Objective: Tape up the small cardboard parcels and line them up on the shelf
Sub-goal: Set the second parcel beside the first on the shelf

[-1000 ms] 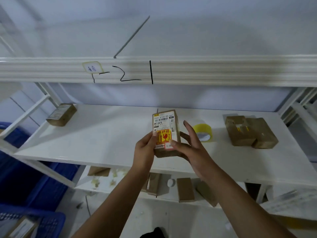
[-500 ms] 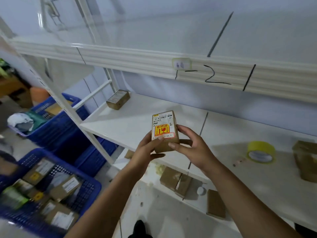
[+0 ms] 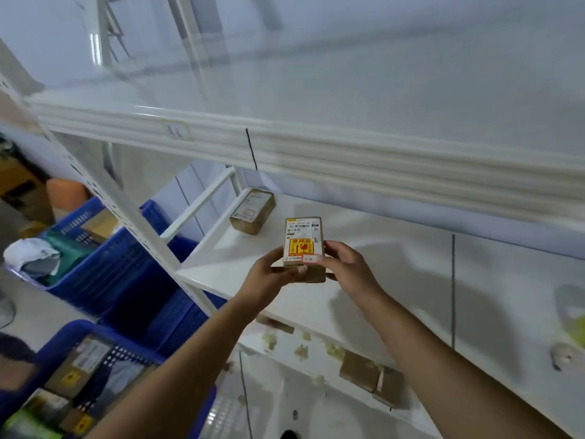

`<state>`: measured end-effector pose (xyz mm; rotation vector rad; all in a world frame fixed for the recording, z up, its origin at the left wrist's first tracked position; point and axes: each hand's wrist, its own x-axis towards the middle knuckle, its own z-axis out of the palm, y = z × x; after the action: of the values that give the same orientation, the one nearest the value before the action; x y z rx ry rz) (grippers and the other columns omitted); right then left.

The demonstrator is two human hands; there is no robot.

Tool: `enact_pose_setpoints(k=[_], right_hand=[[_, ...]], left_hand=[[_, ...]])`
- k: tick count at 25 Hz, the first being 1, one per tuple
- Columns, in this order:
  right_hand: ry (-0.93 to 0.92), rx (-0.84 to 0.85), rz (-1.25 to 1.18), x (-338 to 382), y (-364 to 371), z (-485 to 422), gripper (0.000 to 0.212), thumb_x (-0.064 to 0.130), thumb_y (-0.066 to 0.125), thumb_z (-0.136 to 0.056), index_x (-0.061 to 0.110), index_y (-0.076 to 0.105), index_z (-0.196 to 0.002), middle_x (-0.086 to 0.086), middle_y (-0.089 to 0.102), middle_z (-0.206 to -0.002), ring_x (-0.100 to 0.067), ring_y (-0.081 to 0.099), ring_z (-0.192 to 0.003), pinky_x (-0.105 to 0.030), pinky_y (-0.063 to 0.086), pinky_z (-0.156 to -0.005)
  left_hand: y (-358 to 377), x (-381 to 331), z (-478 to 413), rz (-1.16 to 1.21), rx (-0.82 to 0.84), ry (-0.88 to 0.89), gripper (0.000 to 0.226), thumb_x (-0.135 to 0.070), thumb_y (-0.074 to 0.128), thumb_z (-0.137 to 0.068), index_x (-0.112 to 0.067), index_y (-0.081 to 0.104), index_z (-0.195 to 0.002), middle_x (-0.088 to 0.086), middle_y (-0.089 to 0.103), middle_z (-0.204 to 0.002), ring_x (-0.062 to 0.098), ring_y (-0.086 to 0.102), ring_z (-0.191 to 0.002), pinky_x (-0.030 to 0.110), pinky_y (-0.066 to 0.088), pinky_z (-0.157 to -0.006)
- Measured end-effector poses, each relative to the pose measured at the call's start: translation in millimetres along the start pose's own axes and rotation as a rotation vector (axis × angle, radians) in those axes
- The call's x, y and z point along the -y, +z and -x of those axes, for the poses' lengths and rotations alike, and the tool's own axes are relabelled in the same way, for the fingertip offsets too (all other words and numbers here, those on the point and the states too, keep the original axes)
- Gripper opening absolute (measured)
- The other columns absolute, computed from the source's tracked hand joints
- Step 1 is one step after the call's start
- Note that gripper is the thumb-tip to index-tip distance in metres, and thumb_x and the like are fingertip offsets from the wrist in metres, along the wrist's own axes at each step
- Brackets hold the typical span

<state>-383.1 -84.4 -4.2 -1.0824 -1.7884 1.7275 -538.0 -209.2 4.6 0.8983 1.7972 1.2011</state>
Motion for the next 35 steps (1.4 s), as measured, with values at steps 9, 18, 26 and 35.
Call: enact_pose_setpoints(k=[9,18,26,35], right_hand=[[0.198,-0.128,0.070,17,93,-125,0.036,0.030,0.071,-0.091,0.019,0.073,-0.125,-0.008,0.076,-0.121,-0.032,0.070,-0.114,-0.052,0.054,-0.105],[0.283,-0.292,0.009,-22,120,-178,0.040,0.021,0.070,-0.097,0.018,0.062,-0.136,-0.005,0.069,-0.136,-0.027,0.065,-0.121,-0.044,0.054,-0.106],[0.261,-0.306,0.197,-35,122,-192,0.057,0.026,0.073,-0.096,0.027,0.053,-0.149,0.002,0.067,-0.142,-0.022,0.063,-0.130,-0.028,0.049,-0.097],[0.263,-0.195,-0.118,-25,131,-200,0.046,0.013,0.068,-0.095,0.017,0.061,-0.140,-0.005,0.069,-0.134,-0.027,0.065,-0.120,-0.048,0.052,-0.109]], left_hand=[[-96,33,-110,-0.270,-0.137,0.038,0.039,-0.049,0.083,-0.084,-0.037,0.076,-0.120,-0.012,0.080,-0.110,0.006,0.073,-0.096,0.030,0.061,-0.081],[-86,59,-168,-0.801,-0.239,0.015,0.028,-0.040,0.064,-0.096,-0.024,0.075,-0.116,0.003,0.074,-0.103,0.021,0.052,-0.083,0.029,0.042,-0.071],[-90,64,-190,-0.987,-0.209,-0.106,0.033,-0.043,0.061,-0.101,-0.014,0.072,-0.112,0.007,0.072,-0.099,0.024,0.058,-0.083,0.033,0.045,-0.068],[-106,77,-170,-0.376,-0.183,-0.292,0.040,-0.046,0.070,-0.097,-0.009,0.076,-0.083,0.004,0.077,-0.068,0.018,0.074,-0.057,0.034,0.066,-0.059]])
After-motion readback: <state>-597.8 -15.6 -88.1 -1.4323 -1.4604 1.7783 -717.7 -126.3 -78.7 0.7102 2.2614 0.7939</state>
